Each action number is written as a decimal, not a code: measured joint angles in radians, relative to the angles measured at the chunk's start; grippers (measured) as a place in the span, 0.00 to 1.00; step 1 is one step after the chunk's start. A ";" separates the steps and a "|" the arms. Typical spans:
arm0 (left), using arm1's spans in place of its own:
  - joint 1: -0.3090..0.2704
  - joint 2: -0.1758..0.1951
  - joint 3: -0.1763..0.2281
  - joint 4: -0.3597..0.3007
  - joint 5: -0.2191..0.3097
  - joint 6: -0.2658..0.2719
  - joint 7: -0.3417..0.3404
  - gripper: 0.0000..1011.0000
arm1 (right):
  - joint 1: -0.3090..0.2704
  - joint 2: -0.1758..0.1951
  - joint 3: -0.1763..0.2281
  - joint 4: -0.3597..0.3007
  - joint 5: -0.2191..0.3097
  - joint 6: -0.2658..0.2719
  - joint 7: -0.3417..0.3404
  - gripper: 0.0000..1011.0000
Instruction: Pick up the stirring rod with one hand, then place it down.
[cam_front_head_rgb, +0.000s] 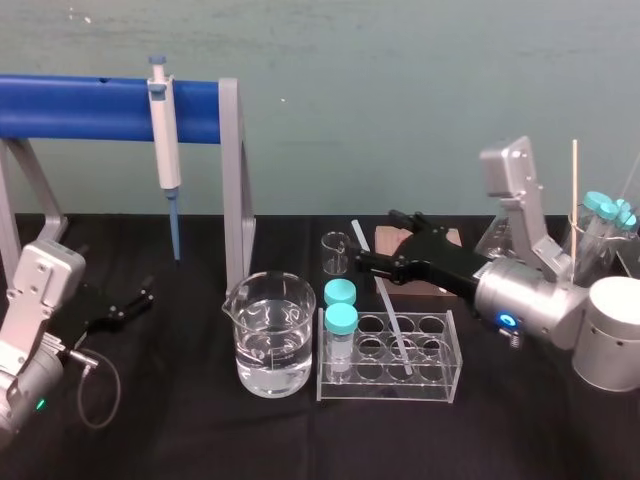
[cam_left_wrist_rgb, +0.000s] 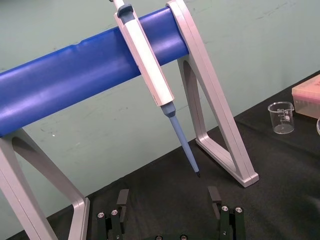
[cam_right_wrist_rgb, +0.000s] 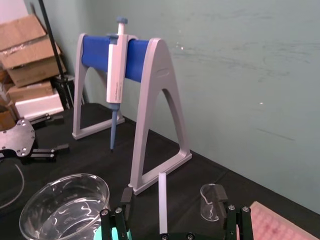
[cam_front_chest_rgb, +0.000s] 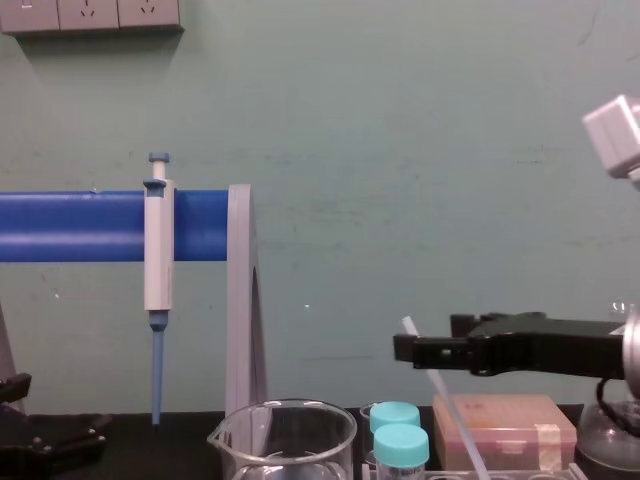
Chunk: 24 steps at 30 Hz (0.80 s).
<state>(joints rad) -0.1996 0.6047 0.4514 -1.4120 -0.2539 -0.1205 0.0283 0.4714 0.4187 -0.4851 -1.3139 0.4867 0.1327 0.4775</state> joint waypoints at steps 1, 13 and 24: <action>0.000 0.000 0.000 0.000 0.000 0.000 0.000 0.99 | 0.005 -0.005 -0.004 0.008 -0.004 0.002 0.002 0.99; 0.000 0.000 0.000 0.000 0.000 0.000 0.000 0.99 | 0.036 -0.045 -0.017 0.075 -0.044 0.027 0.008 0.99; 0.000 0.000 0.000 0.000 0.000 0.000 0.000 0.99 | 0.034 -0.047 -0.012 0.074 -0.051 0.028 0.006 0.99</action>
<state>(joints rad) -0.1995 0.6047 0.4514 -1.4120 -0.2539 -0.1205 0.0283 0.5050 0.3721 -0.4971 -1.2394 0.4361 0.1610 0.4837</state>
